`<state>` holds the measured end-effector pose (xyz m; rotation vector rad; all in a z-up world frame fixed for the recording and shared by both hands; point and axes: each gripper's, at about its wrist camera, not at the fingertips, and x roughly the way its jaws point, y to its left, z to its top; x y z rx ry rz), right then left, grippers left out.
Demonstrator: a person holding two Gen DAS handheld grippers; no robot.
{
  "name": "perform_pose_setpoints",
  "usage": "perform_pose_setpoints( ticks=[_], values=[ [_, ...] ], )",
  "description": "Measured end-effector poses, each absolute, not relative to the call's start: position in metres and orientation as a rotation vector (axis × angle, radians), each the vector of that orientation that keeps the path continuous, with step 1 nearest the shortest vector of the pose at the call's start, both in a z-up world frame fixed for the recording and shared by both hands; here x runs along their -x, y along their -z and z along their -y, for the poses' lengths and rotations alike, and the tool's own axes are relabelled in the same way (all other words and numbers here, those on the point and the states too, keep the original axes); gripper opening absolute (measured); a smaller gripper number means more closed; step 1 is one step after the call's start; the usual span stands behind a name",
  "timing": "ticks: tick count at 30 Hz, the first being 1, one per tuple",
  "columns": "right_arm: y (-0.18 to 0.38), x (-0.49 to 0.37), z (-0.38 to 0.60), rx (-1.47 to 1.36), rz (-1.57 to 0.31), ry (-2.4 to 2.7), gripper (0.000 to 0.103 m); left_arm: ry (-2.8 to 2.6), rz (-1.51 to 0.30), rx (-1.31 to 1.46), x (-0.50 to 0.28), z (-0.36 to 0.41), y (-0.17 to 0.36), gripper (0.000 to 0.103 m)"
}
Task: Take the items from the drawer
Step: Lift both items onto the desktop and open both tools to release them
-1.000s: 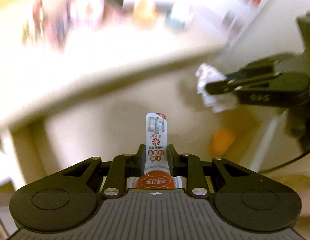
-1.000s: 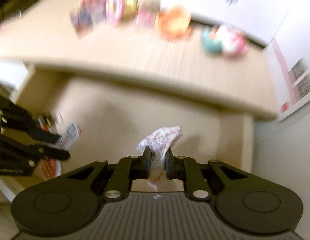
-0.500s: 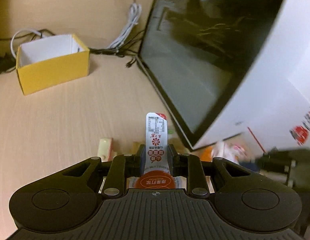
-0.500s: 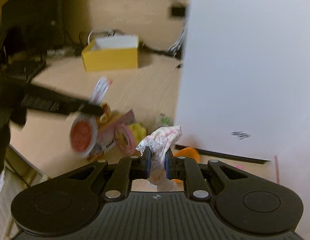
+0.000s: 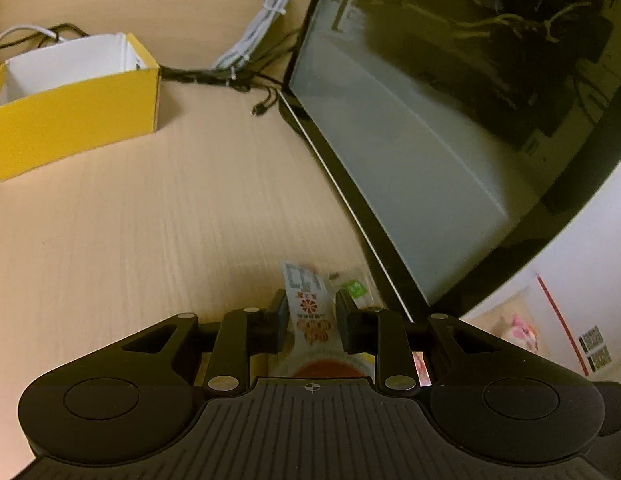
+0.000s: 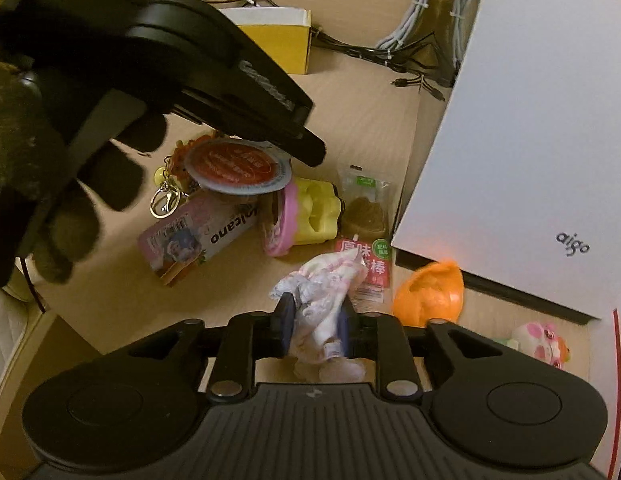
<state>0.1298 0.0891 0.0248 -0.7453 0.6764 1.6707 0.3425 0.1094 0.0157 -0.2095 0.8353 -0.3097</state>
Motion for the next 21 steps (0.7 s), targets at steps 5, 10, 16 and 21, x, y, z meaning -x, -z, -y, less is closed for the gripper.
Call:
perform_pose_setpoints(
  ticks=[5, 10, 16, 21],
  values=[
    [-0.038, -0.137, -0.074, 0.671, -0.667, -1.644, 0.058, 0.311, -0.714, 0.214, -0.321, -0.122, -0.038, 0.027],
    [-0.058, -0.151, -0.029, 0.586, -0.638, -1.604, 0.076, 0.300, -0.628, 0.222, -0.279, -0.141, -0.066, 0.027],
    [-0.063, -0.160, 0.006, 0.547, -0.690, -1.649, 0.088, 0.384, -0.658, 0.179, -0.223, -0.141, -0.072, 0.027],
    [-0.048, -0.161, 0.023, 0.572, -0.762, -1.636, 0.094, 0.435, -0.764, 0.147, -0.181, -0.140, -0.055, 0.027]
  ],
)
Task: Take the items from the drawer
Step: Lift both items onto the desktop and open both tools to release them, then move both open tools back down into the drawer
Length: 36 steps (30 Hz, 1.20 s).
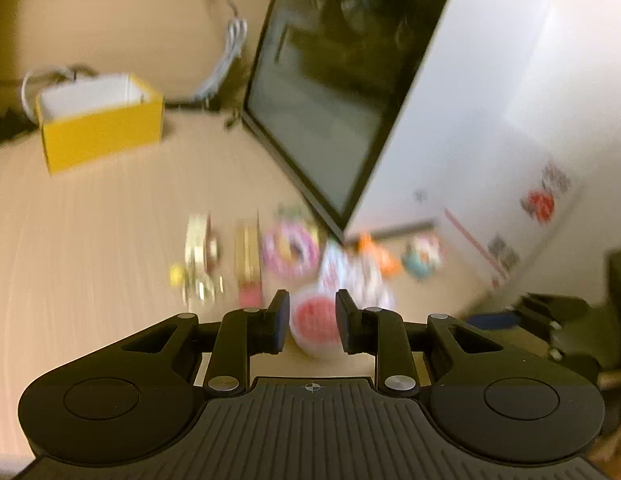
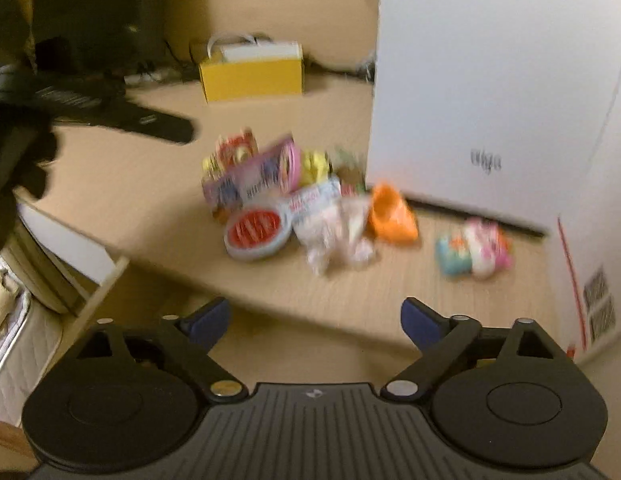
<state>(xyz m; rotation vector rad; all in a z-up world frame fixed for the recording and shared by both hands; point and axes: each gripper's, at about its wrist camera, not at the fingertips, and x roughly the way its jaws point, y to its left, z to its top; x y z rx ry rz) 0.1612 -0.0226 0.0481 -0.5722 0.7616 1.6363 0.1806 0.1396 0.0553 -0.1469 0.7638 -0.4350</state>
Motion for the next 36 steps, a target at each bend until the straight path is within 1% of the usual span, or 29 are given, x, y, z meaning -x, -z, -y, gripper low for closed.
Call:
perform_pose_setpoints(
  ticks=[3, 5, 6, 8, 9, 10, 14, 18, 19, 21, 22, 25, 28, 29, 30, 31, 34, 36],
  values=[
    [-0.027, -0.160, 0.019, 0.614, -0.953, -1.663, 0.093, 0.385, -0.827, 0.178, -0.167, -0.148, -0.039, 0.027],
    [-0.012, -0.148, 0.018, 0.658, -1.011, -1.711, 0.092, 0.323, -0.867, 0.199, -0.161, -0.156, -0.028, 0.027],
    [-0.007, -0.137, 0.016, 0.695, -1.005, -1.738, 0.087, 0.294, -0.880, 0.213, -0.159, -0.159, -0.025, 0.027],
    [0.003, -0.109, 0.010, 0.778, -0.972, -1.810, 0.067, 0.249, -0.898, 0.239, -0.156, -0.166, -0.021, 0.027],
    [0.006, -0.094, 0.005, 0.815, -0.959, -1.849, 0.063, 0.227, -0.908, 0.247, -0.155, -0.168, -0.019, 0.027],
    [0.011, -0.078, 0.000, 0.848, -0.946, -1.885, 0.062, 0.206, -0.921, 0.246, -0.153, -0.171, -0.018, 0.027],
    [0.031, -0.022, -0.018, 0.979, -0.884, -1.995, 0.062, 0.145, -0.964, 0.233, -0.150, -0.176, -0.015, 0.027],
    [0.054, 0.010, -0.031, 1.068, -0.906, -2.006, 0.062, 0.145, -0.964, 0.230, -0.145, -0.174, -0.015, 0.027],
    [0.057, 0.015, -0.032, 1.086, -0.911, -2.007, 0.060, 0.151, -0.961, 0.231, -0.145, -0.173, -0.015, 0.027],
    [0.062, 0.020, -0.035, 1.104, -0.933, -2.002, 0.048, 0.165, -0.957, 0.229, -0.144, -0.172, -0.016, 0.027],
    [0.064, 0.020, -0.035, 1.107, -0.944, -1.994, 0.041, 0.174, -0.954, 0.228, -0.145, -0.170, -0.016, 0.027],
    [0.056, 0.006, -0.028, 1.062, -0.947, -1.957, 0.041, 0.206, -0.948, 0.217, -0.148, -0.163, -0.015, 0.027],
    [0.041, -0.028, -0.020, 0.997, -0.952, -1.874, 0.040, 0.269, -0.947, 0.194, -0.153, -0.148, -0.011, 0.027],
    [0.034, -0.044, -0.016, 0.972, -0.952, -1.834, 0.024, 0.295, -0.948, 0.182, -0.154, -0.142, -0.008, 0.027],
    [0.027, -0.065, -0.011, 0.953, -0.953, -1.776, 0.017, 0.327, -0.952, 0.165, -0.156, -0.134, -0.005, 0.027],
    [0.019, -0.083, -0.007, 0.934, -0.939, -1.721, 0.005, 0.364, -0.959, 0.143, -0.157, -0.124, -0.001, 0.027],
    [-0.010, -0.132, 0.016, 0.888, -0.823, -1.580, 0.005, 0.486, -1.012, 0.071, -0.162, -0.093, 0.017, 0.027],
    [-0.023, -0.159, 0.028, 0.853, -0.824, -1.524, 0.005, 0.591, -1.063, 0.013, -0.164, -0.068, 0.032, 0.027]
  ],
)
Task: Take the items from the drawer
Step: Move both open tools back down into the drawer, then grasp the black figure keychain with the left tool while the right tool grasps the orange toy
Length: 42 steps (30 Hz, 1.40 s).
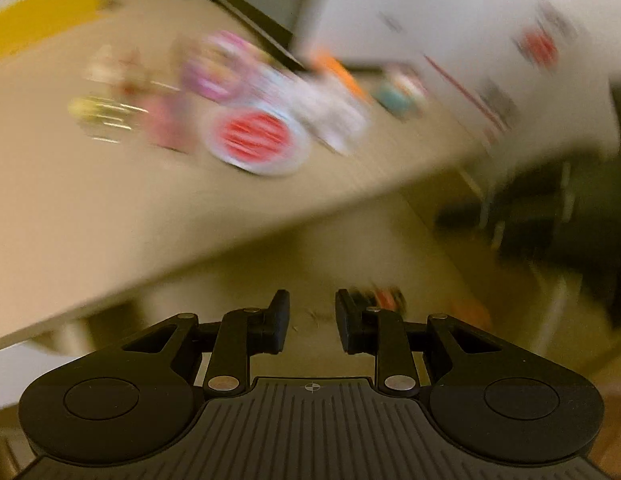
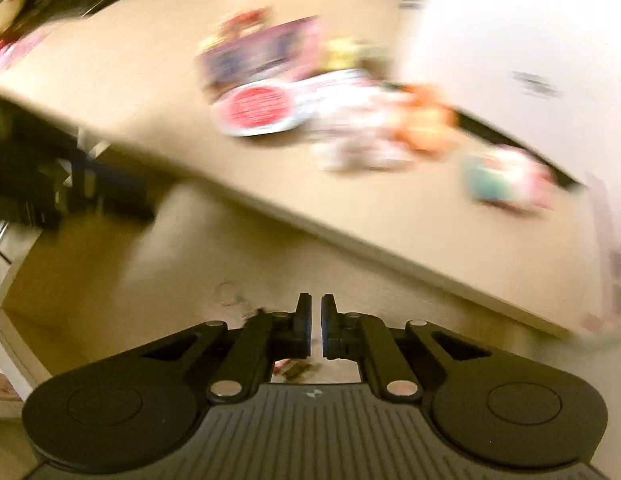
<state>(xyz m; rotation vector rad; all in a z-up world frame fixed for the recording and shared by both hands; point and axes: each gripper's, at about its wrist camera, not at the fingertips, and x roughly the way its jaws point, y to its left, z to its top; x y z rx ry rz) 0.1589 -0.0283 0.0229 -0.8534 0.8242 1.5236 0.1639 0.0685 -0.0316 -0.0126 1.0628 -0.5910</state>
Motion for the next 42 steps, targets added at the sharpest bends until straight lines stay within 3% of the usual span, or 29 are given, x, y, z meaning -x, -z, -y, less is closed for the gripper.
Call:
perform_pose_setpoints(
  ticks=[4, 6, 7, 8, 18, 20, 21, 22, 28, 37, 39, 41, 42],
  values=[
    [-0.024, -0.207, 0.051, 0.802, -0.966, -1.428, 0.010, 0.731, -1.144, -0.067, -0.165, -0.026, 0.057, 0.027],
    [-0.010, -0.217, 0.054, 0.805, -1.118, -1.386, 0.039, 0.763, -1.161, -0.084, -0.163, -0.013, 0.066, 0.027],
    [-0.001, -0.216, 0.057, 0.821, -1.162, -1.367, 0.062, 0.766, -1.162, -0.086, -0.162, -0.010, 0.068, 0.027],
    [0.007, -0.214, 0.062, 0.840, -1.175, -1.354, 0.068, 0.766, -1.162, -0.085, -0.162, -0.008, 0.070, 0.027],
    [0.076, -0.182, 0.061, 1.092, -1.272, -1.248, 0.066, 0.825, -1.005, -0.256, -0.150, -0.011, 0.073, 0.027],
    [0.079, -0.183, 0.061, 1.109, -1.281, -1.243, 0.030, 0.848, -0.972, -0.346, -0.146, -0.003, 0.074, 0.027],
    [0.079, -0.184, 0.062, 1.099, -1.295, -1.246, 0.023, 0.861, -0.956, -0.389, -0.143, 0.001, 0.074, 0.027],
    [0.078, -0.185, 0.064, 1.085, -1.295, -1.246, 0.018, 0.874, -0.935, -0.430, -0.141, 0.006, 0.075, 0.027],
    [0.060, -0.188, 0.084, 0.957, -1.258, -1.266, 0.009, 0.916, -0.812, -0.618, -0.138, 0.035, 0.075, 0.028],
    [0.010, -0.218, 0.110, 0.734, -1.251, -1.283, 0.011, 0.995, -0.814, -0.745, -0.158, 0.057, 0.103, 0.033],
    [0.002, -0.222, 0.108, 0.731, -1.233, -1.282, 0.023, 1.008, -0.866, -0.718, -0.164, 0.057, 0.107, 0.034],
    [-0.011, -0.217, 0.105, 0.730, -1.207, -1.279, 0.051, 1.012, -0.917, -0.676, -0.171, 0.055, 0.112, 0.035],
    [-0.013, -0.216, 0.104, 0.738, -1.192, -1.280, 0.057, 0.998, -0.932, -0.656, -0.174, 0.053, 0.115, 0.035]
  ],
)
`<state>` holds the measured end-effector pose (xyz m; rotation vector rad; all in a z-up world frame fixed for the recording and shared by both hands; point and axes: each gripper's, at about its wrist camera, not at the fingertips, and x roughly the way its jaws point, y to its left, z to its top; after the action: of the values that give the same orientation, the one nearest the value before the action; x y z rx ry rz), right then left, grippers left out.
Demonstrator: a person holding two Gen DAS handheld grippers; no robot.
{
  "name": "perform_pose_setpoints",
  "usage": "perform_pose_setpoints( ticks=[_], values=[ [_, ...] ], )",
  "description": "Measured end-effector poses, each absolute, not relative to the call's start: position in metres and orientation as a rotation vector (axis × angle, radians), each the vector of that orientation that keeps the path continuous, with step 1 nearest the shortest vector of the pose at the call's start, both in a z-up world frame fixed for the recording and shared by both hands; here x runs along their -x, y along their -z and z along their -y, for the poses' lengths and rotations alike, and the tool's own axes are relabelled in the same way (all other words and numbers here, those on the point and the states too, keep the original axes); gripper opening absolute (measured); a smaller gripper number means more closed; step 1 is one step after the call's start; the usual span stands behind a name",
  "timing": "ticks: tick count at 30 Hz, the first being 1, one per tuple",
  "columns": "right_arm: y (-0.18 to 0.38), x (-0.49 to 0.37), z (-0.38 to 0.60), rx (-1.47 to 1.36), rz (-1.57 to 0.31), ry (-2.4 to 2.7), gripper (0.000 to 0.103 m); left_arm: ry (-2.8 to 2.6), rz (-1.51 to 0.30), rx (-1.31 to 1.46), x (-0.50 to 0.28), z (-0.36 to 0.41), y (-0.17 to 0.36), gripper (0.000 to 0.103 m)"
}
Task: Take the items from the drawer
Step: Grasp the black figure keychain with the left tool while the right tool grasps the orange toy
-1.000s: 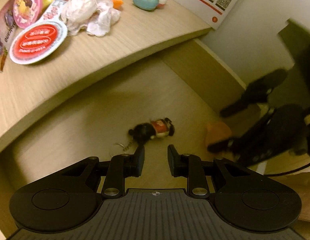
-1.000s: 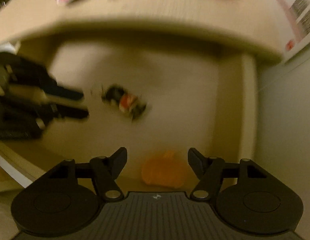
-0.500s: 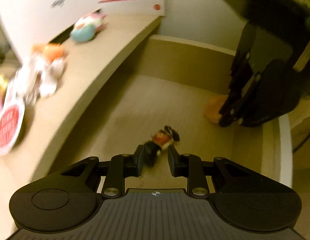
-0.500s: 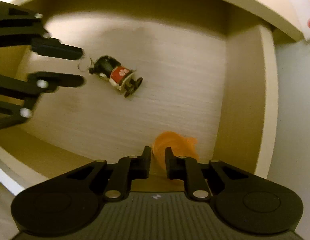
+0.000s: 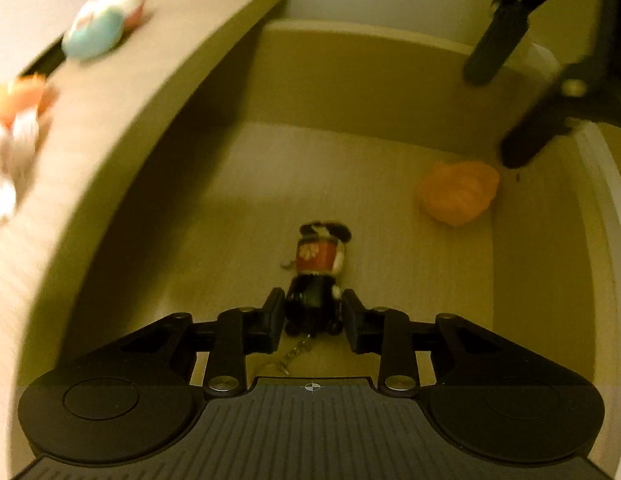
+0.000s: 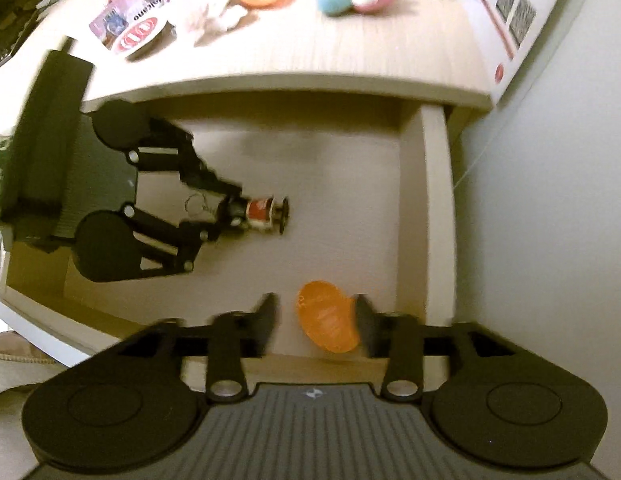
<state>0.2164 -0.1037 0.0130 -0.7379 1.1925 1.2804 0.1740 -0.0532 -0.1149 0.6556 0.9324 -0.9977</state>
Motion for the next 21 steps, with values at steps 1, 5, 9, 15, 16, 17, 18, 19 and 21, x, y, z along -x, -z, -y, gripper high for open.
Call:
perform_pose_setpoints(
  ticks=[1, 5, 9, 15, 16, 17, 18, 19, 21],
  values=[
    [-0.015, -0.215, 0.102, 0.752, -1.178, -1.283, 0.064, 0.986, -0.941, -0.636, -0.177, 0.052, 0.116, 0.035],
    [-0.013, -0.212, 0.096, 0.815, -1.182, -1.289, 0.065, 0.938, -0.985, -0.484, -0.191, 0.046, 0.116, 0.035],
    [0.003, -0.201, 0.081, 0.907, -1.194, -1.289, 0.065, 0.875, -1.101, -0.312, -0.202, 0.032, 0.116, 0.034],
    [0.026, -0.184, 0.048, 1.099, -1.182, -1.296, 0.067, 0.781, -1.113, -0.227, -0.192, 0.002, 0.093, 0.034],
    [0.030, -0.181, 0.043, 1.128, -1.184, -1.294, 0.067, 0.769, -1.117, -0.219, -0.189, -0.002, 0.089, 0.034],
    [0.034, -0.178, 0.039, 1.156, -1.186, -1.290, 0.067, 0.758, -1.118, -0.212, -0.188, -0.004, 0.086, 0.034],
    [0.038, -0.176, 0.035, 1.191, -1.189, -1.284, 0.067, 0.746, -1.118, -0.201, -0.186, -0.008, 0.083, 0.034],
    [0.043, -0.173, 0.032, 1.226, -1.195, -1.272, 0.066, 0.739, -1.118, -0.193, -0.183, -0.010, 0.081, 0.033],
    [0.049, -0.167, 0.029, 1.185, -1.253, -1.202, 0.065, 0.728, -1.119, -0.177, -0.182, -0.014, 0.077, 0.033]
  ],
)
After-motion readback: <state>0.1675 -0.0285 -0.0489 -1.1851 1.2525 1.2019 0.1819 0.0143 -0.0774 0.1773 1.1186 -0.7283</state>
